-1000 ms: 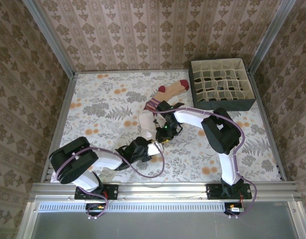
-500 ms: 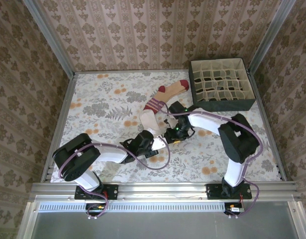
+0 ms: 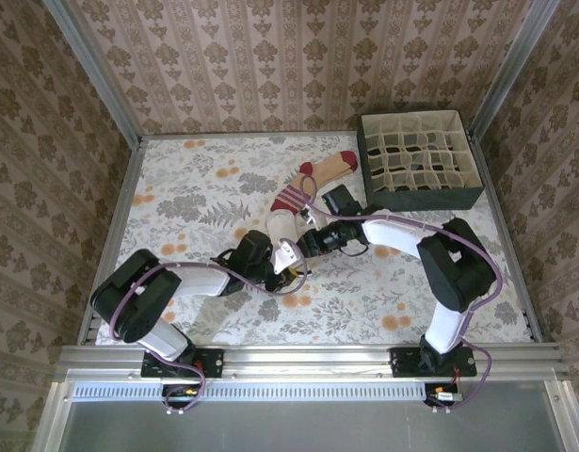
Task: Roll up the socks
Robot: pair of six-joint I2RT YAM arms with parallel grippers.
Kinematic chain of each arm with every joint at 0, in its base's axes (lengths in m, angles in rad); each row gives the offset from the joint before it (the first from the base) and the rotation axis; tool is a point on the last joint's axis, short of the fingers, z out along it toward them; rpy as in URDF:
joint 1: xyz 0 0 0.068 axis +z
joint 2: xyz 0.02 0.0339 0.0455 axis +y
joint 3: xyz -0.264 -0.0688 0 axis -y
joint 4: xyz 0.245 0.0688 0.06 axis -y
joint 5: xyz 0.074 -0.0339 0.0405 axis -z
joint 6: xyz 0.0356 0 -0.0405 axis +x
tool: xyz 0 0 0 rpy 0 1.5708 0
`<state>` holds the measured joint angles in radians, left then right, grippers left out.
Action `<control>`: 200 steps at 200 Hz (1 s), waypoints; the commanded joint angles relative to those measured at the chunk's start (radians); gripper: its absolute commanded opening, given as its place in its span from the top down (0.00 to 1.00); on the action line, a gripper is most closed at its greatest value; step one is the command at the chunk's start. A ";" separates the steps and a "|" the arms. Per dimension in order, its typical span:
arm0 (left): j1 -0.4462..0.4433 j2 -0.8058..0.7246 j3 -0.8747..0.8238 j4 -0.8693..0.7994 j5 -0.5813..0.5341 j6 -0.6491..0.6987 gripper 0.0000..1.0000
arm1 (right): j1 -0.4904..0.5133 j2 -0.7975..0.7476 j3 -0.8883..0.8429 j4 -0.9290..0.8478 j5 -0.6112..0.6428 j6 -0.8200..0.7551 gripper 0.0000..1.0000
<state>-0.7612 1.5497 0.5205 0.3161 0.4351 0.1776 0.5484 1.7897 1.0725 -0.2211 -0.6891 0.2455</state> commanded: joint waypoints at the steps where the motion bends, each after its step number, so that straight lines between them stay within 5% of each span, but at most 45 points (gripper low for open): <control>1: 0.031 0.022 -0.002 -0.056 0.137 -0.075 1.00 | 0.012 0.059 0.026 0.019 -0.089 -0.015 0.74; 124: 0.182 0.075 -0.003 0.004 0.316 -0.225 1.00 | -0.004 0.142 0.011 -0.102 -0.158 -0.143 0.56; 200: 0.247 0.143 -0.024 0.155 0.363 -0.349 1.00 | -0.004 0.152 0.023 -0.138 -0.070 -0.169 0.66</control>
<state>-0.5327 1.6646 0.5102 0.4351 0.8127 -0.1268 0.5468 1.9182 1.0874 -0.2848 -0.8028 0.1020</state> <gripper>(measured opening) 0.050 0.342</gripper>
